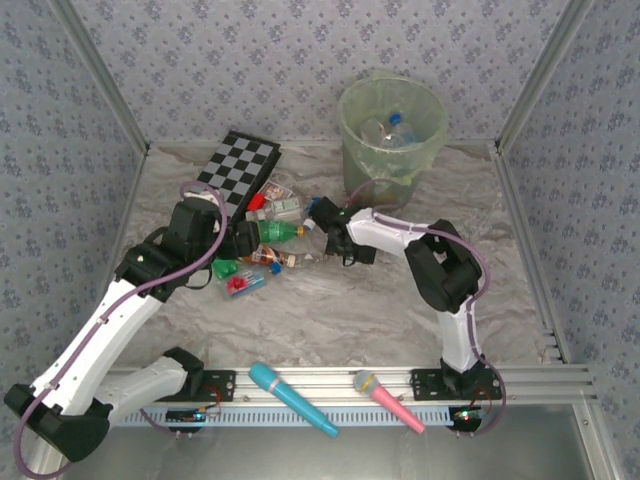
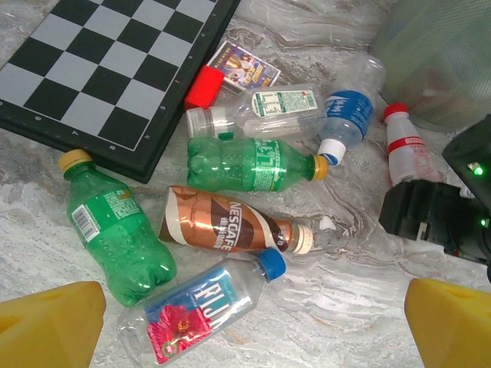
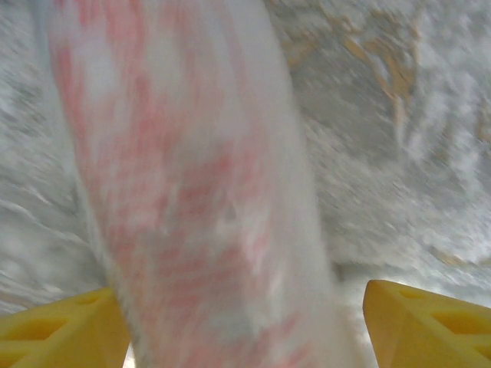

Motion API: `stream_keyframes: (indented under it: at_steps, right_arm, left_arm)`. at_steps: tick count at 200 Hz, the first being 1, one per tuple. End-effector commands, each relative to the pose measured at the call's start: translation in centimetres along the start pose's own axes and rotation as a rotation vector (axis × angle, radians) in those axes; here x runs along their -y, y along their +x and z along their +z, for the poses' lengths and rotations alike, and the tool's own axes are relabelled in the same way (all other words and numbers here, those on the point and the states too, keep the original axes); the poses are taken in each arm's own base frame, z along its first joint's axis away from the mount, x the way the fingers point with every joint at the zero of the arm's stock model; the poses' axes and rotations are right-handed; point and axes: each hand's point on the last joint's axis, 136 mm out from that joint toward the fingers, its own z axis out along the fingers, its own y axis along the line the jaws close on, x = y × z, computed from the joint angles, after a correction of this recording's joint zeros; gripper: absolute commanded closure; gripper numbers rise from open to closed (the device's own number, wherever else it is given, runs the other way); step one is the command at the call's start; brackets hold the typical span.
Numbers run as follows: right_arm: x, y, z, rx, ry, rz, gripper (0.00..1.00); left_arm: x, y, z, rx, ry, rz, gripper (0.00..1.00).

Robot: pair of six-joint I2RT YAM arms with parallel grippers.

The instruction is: Put the plastic bottles in the bin

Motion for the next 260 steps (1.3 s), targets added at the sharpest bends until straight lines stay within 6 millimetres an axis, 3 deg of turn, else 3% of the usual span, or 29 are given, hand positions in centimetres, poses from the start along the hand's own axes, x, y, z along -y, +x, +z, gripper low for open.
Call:
stream_keyframes:
  at_steps: [1, 27, 96, 117, 140, 169, 200, 220, 260]
  right_arm:
    - [0.7, -0.5, -1.5, 0.02, -0.041, -0.005, 0.23]
    - [0.9, -0.5, -0.8, 0.008, -0.067, -0.031, 0.29]
    - [-0.6, -2.2, 0.5, 0.025, -0.104, -0.204, 0.28]
    - [-1.0, -2.4, 0.9, 0.021, -0.121, -0.234, 0.44]
    - [-1.7, -2.7, 0.1, 0.054, -0.121, -0.301, 0.47]
    - [-2.3, -2.3, -2.1, 0.099, -0.113, -0.367, 0.49]
    - [-2.7, -2.4, -5.8, 0.16, -0.13, -0.403, 0.49]
    - [-3.0, -2.8, -9.1, 0.221, -0.159, -0.42, 0.5]
    - [-2.6, -5.5, -16.6, 0.386, -0.207, -0.442, 0.51]
  left_arm:
    - [0.5, -0.4, 0.1, 0.012, 0.025, -0.025, 0.0]
    - [0.6, -0.5, 0.3, 0.009, 0.027, -0.023, 0.0]
    - [0.2, -0.4, -0.2, 0.019, 0.019, -0.023, 0.0]
    - [0.1, -0.5, -0.4, 0.024, 0.018, -0.023, 0.0]
    - [0.1, -0.8, -0.6, 0.033, 0.013, -0.018, 0.0]
    - [0.1, -1.1, -0.7, 0.044, 0.014, -0.016, 0.0]
    - [0.3, -1.7, -0.8, 0.063, 0.019, -0.014, 0.0]
    - [0.6, -2.4, -1.0, 0.08, 0.026, -0.013, 0.0]
    - [1.8, -3.9, -1.0, 0.112, 0.064, -0.018, 0.0]
